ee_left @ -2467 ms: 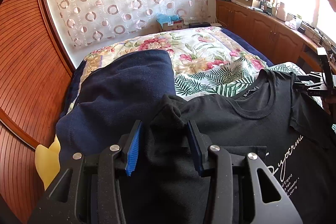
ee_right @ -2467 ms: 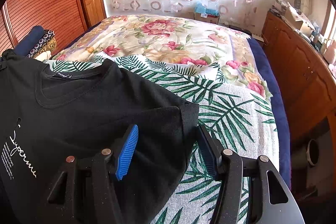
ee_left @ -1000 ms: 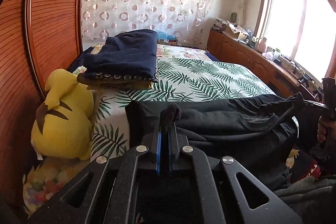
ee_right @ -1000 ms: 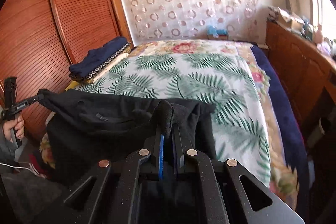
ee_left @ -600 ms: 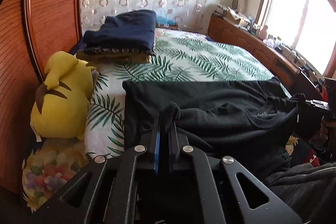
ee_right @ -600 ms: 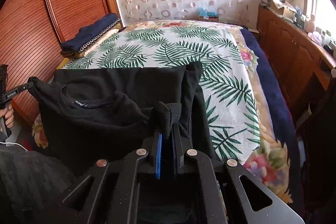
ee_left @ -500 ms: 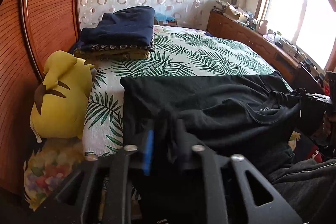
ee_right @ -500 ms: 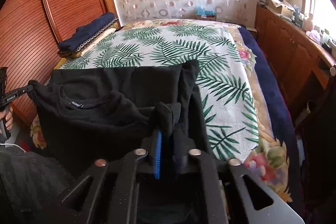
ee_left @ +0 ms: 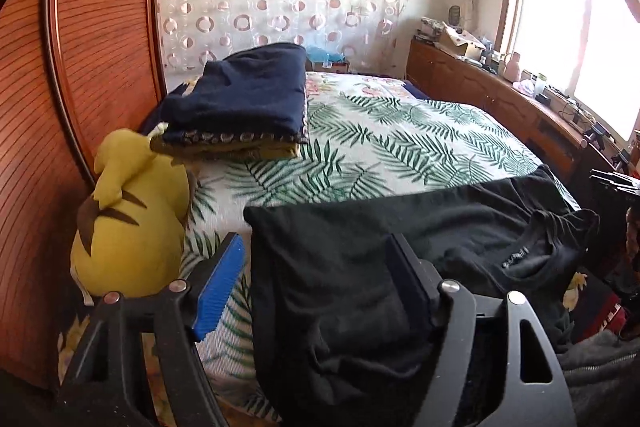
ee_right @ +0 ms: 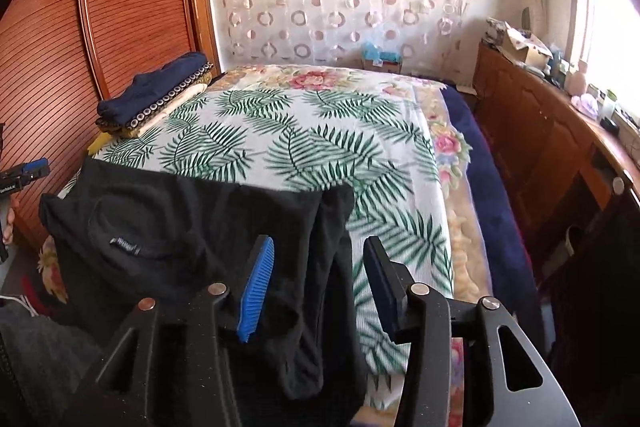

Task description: Fold small clothes

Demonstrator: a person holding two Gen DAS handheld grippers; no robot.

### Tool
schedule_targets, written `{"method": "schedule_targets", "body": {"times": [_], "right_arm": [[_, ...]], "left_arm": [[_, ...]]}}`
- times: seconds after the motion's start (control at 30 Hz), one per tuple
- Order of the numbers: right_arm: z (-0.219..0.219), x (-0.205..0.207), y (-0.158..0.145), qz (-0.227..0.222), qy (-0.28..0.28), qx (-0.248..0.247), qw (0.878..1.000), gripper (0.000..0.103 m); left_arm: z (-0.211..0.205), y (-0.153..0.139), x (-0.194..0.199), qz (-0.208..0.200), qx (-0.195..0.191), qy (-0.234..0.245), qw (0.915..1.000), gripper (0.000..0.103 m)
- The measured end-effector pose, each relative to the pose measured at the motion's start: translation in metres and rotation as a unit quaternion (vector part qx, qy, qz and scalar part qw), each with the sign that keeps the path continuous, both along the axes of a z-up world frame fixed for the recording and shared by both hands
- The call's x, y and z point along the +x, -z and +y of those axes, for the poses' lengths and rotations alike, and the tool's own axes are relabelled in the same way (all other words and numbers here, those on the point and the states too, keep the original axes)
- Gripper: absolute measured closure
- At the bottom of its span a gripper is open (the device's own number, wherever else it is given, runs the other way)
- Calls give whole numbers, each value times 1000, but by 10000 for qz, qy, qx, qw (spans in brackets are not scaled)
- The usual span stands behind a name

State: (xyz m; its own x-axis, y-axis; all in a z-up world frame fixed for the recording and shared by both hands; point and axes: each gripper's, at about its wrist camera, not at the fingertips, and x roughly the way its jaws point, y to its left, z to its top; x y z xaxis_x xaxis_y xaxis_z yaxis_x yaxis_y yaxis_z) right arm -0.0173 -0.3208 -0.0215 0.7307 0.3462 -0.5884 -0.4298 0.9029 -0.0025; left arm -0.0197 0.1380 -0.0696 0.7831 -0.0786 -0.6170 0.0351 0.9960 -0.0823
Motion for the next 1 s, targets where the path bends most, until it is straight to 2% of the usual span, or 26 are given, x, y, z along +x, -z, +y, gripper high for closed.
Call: {"method": "schedule_targets", "body": {"times": [0.13, 0.3, 0.37, 0.57, 0.7, 0.87, 1.0], "right_arm": [[6, 26, 5, -21, -39, 206, 9998, 54], [15, 63, 24, 139, 23, 172, 9998, 54], [18, 73, 32, 250, 68, 131, 9996, 61], [16, 104, 53, 652, 301, 251, 9971, 68], [9, 109, 57, 895, 202, 601, 9940, 92], [-6, 99, 47, 636, 67, 888, 9940, 96], [-31, 81, 38, 264, 653, 849, 9939, 97]], "left_arm": [[2, -4, 19, -70, 57, -1, 10000, 29], [2, -2, 45, -85, 177, 21, 9998, 29], [4, 2, 54, -62, 166, 39, 9998, 29], [15, 31, 89, 329, 109, -67, 9994, 29], [22, 53, 102, 608, -199, -38, 9979, 29], [23, 63, 104, 702, -254, -73, 9972, 29], [23, 65, 104, 752, -184, -150, 9969, 29]]}}
